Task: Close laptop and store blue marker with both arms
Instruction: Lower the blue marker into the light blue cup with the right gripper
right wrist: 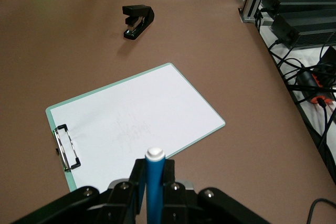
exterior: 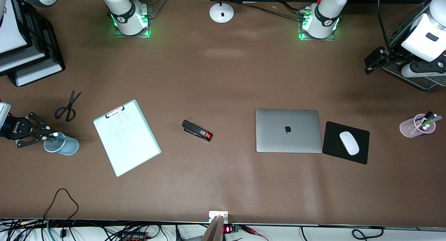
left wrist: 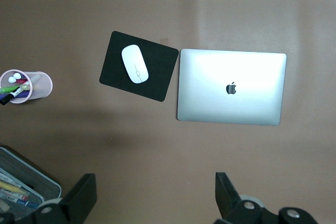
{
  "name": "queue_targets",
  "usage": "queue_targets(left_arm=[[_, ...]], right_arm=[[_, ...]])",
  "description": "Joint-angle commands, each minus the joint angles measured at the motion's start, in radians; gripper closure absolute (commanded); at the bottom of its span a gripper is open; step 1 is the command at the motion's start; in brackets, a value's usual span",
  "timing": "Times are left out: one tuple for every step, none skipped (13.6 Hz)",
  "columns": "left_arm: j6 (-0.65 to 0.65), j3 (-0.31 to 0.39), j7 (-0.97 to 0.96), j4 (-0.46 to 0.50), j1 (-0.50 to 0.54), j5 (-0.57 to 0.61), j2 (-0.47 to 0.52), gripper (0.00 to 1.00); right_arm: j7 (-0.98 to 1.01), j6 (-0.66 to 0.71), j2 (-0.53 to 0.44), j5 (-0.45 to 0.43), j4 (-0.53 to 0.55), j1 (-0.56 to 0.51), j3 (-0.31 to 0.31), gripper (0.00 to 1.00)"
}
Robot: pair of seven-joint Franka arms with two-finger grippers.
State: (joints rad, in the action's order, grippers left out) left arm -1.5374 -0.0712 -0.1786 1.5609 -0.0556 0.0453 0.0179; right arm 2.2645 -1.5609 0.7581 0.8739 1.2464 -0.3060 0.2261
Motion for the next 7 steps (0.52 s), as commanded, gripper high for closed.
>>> queue_targets(left_arm=[[0.0, 0.005, 0.028, -0.004, -0.004, -0.021, 0.007, 0.0], [0.0, 0.005, 0.031, -0.001, -0.003, -0.037, 0.008, 0.0], [0.0, 0.005, 0.039, 0.002, 0.002, -0.045, 0.007, 0.0], [0.0, 0.005, 0.048, 0.004, 0.003, -0.045, 0.008, 0.0], [0.002, 0.005, 0.048, 0.004, 0.003, -0.045, 0.008, 0.0], [0.005, 0.005, 0.048, 0.004, 0.005, -0.045, 0.01, 0.0], [0.006, 0.005, 0.048, 0.005, 0.003, -0.045, 0.011, 0.0]], right_arm=[[0.015, 0.01, 0.02, 0.025, -0.028, -0.024, -0.01, 1.0], [0.015, 0.01, 0.027, 0.028, -0.028, -0.028, -0.011, 1.0], [0.016, 0.012, 0.036, 0.046, -0.028, -0.036, -0.011, 1.0], [0.017, 0.012, 0.046, 0.062, -0.028, -0.039, -0.011, 1.0], [0.021, 0.012, 0.055, 0.065, -0.028, -0.042, -0.011, 1.0], [0.021, 0.012, 0.058, 0.066, -0.028, -0.047, -0.011, 1.0], [0.021, 0.012, 0.063, 0.066, -0.028, -0.048, -0.011, 1.0]])
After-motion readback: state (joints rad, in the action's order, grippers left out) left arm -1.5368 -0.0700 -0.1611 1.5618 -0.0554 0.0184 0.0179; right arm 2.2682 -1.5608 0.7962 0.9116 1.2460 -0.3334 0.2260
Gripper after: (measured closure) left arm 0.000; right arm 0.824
